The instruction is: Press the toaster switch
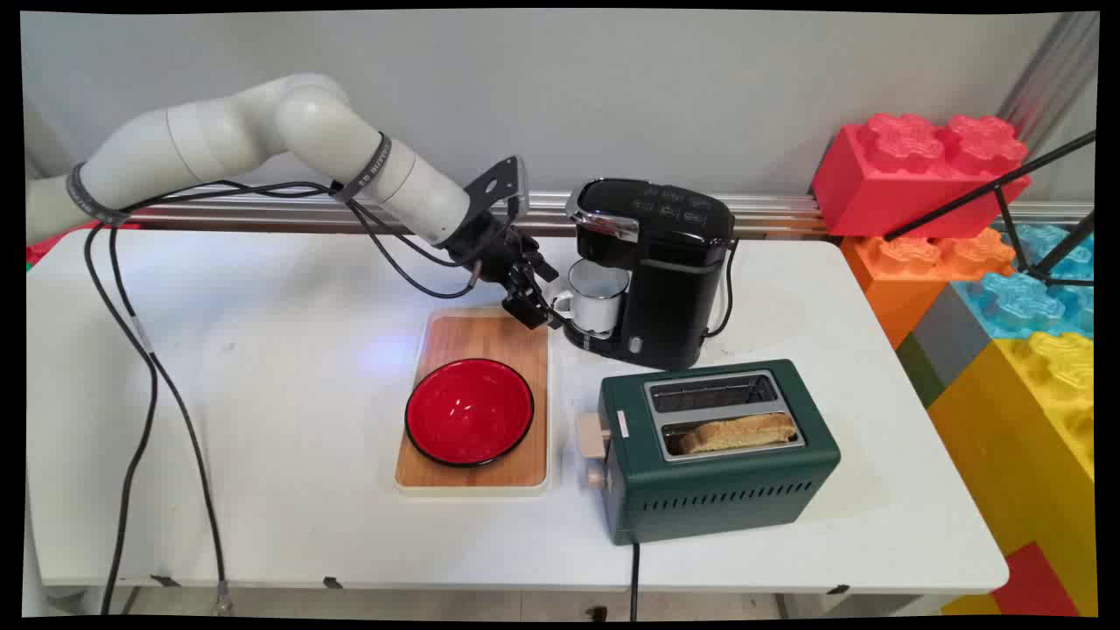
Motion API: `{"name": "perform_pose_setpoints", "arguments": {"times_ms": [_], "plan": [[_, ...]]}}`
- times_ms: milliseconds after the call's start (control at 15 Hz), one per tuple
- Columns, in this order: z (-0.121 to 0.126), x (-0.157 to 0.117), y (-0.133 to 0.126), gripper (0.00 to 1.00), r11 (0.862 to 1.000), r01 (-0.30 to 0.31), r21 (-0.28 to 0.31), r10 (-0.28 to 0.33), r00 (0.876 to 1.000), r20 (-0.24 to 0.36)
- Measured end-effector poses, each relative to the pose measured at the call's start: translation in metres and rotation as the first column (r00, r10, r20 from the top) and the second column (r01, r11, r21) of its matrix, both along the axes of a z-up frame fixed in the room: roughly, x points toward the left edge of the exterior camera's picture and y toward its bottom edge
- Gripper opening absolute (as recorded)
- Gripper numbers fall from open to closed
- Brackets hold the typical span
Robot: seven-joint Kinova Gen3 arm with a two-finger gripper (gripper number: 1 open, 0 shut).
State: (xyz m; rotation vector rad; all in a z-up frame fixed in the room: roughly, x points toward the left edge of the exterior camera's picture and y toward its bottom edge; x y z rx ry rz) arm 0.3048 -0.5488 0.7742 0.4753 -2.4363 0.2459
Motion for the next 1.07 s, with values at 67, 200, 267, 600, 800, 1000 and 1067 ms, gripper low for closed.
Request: {"name": "perform_pose_setpoints", "arguments": {"times_ms": [67,200,267,600,800,1000,1067], "plan": [[0.002,0.001,0.002,1.00,1.000,-0.004,0.004,0.004,1.000,0.003],[0.006,0.003,0.006,1.00,1.000,-0.015,0.013,0.015,1.000,0.008],[0.010,0.004,0.009,1.00,1.000,-0.023,0.019,0.023,1.000,0.011],[0.030,0.009,0.032,1.00,0.997,-0.057,0.061,0.055,0.998,0.028],[0.046,0.012,0.053,1.00,0.993,-0.068,0.096,0.065,0.997,0.038],[0.061,0.011,0.075,1.00,0.988,-0.068,0.136,0.063,0.997,0.040],[0.065,0.010,0.083,1.00,0.986,-0.067,0.150,0.061,0.997,0.039]]}}
